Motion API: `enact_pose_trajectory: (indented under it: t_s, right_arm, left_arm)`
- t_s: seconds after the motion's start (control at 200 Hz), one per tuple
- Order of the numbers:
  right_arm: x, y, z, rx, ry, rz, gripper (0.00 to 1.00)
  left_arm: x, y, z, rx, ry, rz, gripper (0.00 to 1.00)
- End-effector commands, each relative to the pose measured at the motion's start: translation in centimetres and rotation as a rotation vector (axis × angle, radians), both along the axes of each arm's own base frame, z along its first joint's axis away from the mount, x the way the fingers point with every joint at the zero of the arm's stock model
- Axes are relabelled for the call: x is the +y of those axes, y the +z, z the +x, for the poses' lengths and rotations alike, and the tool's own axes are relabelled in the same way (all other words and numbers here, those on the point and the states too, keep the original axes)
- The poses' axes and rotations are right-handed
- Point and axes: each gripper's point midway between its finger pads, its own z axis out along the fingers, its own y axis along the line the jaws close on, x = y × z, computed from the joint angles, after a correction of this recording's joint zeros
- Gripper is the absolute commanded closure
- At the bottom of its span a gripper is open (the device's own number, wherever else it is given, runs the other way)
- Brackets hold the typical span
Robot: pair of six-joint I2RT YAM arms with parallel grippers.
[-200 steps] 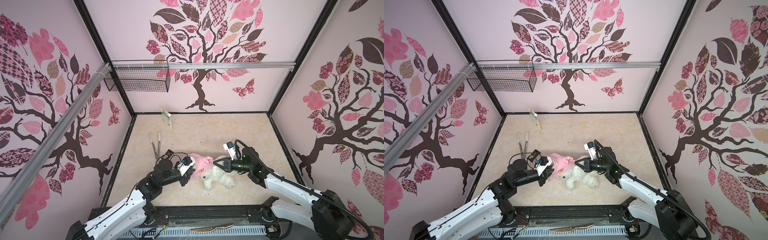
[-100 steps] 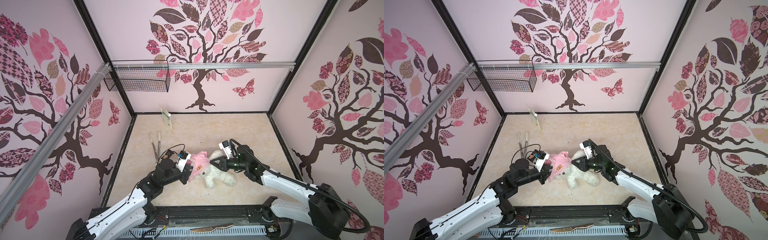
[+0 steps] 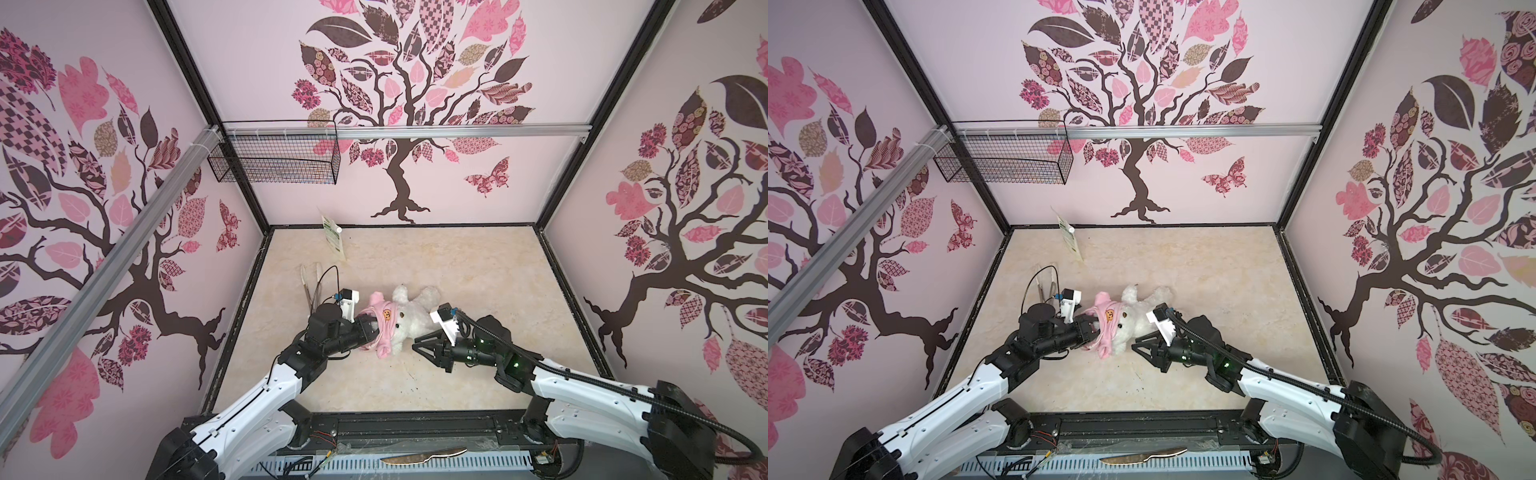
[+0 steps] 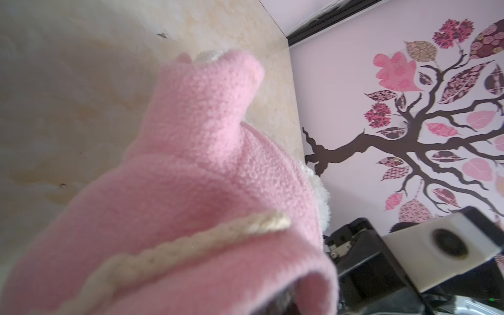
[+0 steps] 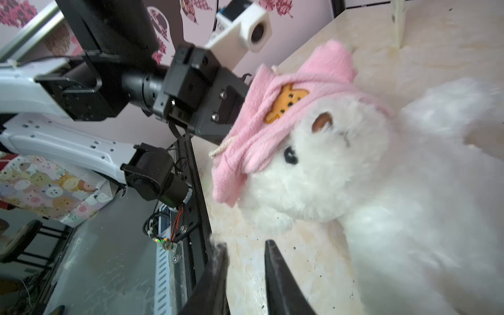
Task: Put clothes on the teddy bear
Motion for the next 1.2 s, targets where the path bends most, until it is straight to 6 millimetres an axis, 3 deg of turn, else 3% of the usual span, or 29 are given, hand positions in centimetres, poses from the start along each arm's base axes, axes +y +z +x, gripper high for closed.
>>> enact_pose_trajectory:
  t_s: [0.0,0.25,0.455,0.69,1.195]
  right_arm:
    - [1.5,2.1,1.0,-0.038,-0.028,0.084,0.76]
    - [3.2,1.9,1.9,0.018,-0.030,0.133,0.75]
    - [4.4,1.4,1.6,0.040,-0.002,0.135,0.82]
    - [5.8,1.6,1.8,0.056,-0.008,0.146,0.78]
    - [4.5,2.6,6.0,0.055,-0.265,0.181,0.75]
  left_arm:
    - [-1.1,3.3,-0.1,-0.036,-0.042,-0.104,1.00]
    - [-1.1,2.9,-0.1,-0.036,-0.044,-0.105,1.00]
    - [-1.2,3.3,0.1,-0.016,-0.034,-0.136,1.00]
    - [-1.8,3.7,0.2,-0.005,-0.035,-0.186,1.00]
    - [-2.7,3.6,-0.3,-0.017,-0.060,-0.181,1.00]
